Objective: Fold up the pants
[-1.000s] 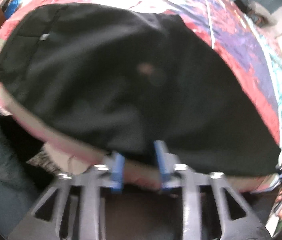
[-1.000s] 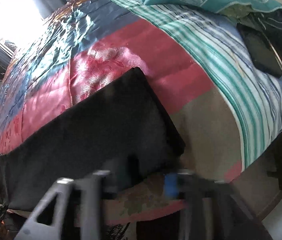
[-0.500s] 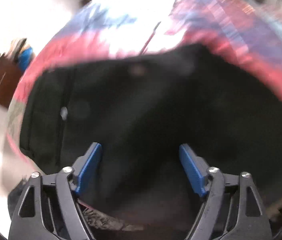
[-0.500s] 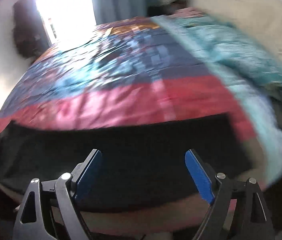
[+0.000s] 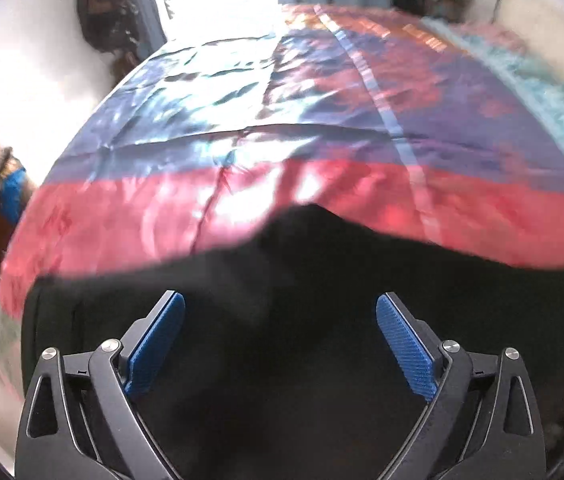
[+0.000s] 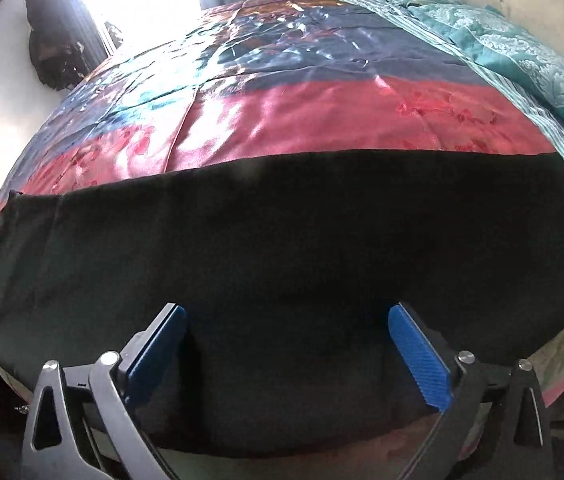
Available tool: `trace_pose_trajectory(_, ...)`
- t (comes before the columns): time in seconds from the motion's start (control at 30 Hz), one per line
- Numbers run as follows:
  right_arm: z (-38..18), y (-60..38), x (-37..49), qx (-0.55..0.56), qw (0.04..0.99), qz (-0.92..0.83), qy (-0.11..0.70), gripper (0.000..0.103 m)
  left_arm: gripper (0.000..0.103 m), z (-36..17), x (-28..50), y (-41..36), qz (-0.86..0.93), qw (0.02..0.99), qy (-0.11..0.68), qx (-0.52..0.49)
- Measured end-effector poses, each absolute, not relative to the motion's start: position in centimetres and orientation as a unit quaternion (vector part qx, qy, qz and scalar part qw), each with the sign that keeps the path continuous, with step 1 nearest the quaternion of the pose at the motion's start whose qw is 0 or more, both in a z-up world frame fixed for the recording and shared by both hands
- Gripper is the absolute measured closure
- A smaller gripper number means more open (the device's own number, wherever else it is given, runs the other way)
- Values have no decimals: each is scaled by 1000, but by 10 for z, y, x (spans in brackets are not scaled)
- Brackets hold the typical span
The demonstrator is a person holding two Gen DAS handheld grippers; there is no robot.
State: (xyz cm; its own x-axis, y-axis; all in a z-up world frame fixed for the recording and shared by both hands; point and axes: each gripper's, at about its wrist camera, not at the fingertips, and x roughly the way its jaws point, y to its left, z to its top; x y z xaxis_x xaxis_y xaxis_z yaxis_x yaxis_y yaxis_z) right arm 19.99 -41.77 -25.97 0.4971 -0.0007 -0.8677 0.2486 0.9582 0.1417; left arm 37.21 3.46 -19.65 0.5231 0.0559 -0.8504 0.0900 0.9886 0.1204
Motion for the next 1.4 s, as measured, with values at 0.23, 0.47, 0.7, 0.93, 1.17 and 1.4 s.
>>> trace_pose_trajectory(0.23, -264, -415, 200, 116, 862, -71, 488, 0, 0, -237, 412, 62, 65, 858, 509, 27)
trace_pose_trajectory(0.47, -252, -415, 200, 99, 869, -82, 477, 0, 1, -197, 350, 40, 21, 878, 476, 41)
trace_pose_trajectory(0.7, -247, -436, 201, 87, 868, -66, 484, 0, 0, -246, 329, 25, -14, 862, 504, 52)
trace_pose_trajectory(0.93, -266, -540, 222, 48, 852, -74, 516, 0, 0, -246, 330, 29, -16, 865, 501, 35)
trace_pose_trajectory(1.17, -242, -645, 217, 168, 861, -99, 470, 9, 0, -243, 319, 27, -7, 867, 498, 33)
trace_pose_trajectory(1.4, -222, -658, 177, 128, 871, -84, 467, 9, 0, -244, 315, 26, -2, 875, 484, 34)
